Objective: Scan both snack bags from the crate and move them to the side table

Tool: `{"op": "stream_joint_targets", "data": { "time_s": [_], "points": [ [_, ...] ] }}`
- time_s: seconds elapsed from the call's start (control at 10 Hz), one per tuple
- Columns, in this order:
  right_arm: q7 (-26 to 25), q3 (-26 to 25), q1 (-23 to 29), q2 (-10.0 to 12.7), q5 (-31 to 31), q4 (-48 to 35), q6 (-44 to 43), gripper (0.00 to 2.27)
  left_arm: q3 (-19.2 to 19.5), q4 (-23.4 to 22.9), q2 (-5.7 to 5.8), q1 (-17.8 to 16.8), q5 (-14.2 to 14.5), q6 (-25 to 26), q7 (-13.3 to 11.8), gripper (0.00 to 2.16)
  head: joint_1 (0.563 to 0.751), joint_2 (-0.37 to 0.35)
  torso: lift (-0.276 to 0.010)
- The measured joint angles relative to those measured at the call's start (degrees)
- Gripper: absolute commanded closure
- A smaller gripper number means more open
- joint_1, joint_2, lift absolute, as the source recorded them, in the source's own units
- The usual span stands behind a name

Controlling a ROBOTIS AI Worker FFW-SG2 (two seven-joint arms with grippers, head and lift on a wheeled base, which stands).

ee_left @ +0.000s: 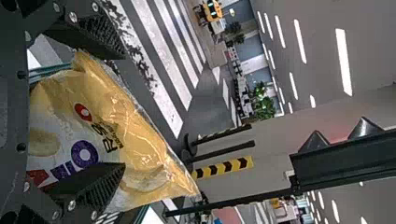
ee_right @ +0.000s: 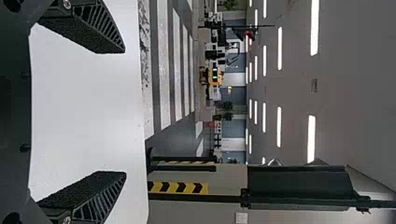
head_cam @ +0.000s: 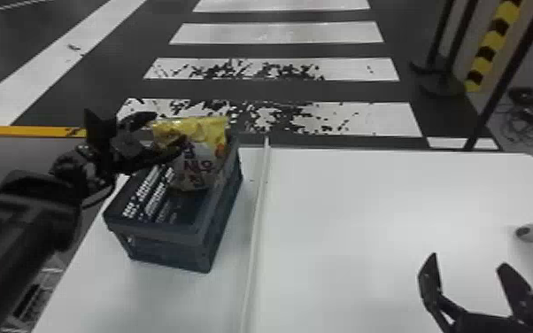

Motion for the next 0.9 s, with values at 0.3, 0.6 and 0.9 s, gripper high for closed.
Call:
{"op": "stream_joint_targets", "data": {
  "time_s": [0.3, 0.6, 0.9],
  "points": [
    [0.0, -0.1, 0.1, 0.0, 0.0, 0.0, -0.3, 0.06, -0.5, 0.8, -0.55, -0.3, -3.3, 0.3, 0.6, 2.14, 0.695, 0.069, -0.099],
    [0.0, 0.0, 0.1, 0.0, -0.1, 0.2, -0.3, 0.06, 0.2, -0.9, 0.86, 1.2, -5.3, 0.5, -0.7, 2.13, 0.695, 0.077, -0.099],
    [0.1, 0.0, 0.1, 0.0, -0.1, 0.4, -0.3, 0.06, 5.8, -8.6, 2.0, 7.3, -4.2, 2.0, -0.9, 2.13, 0.695, 0.096, -0.099]
  ]
}}
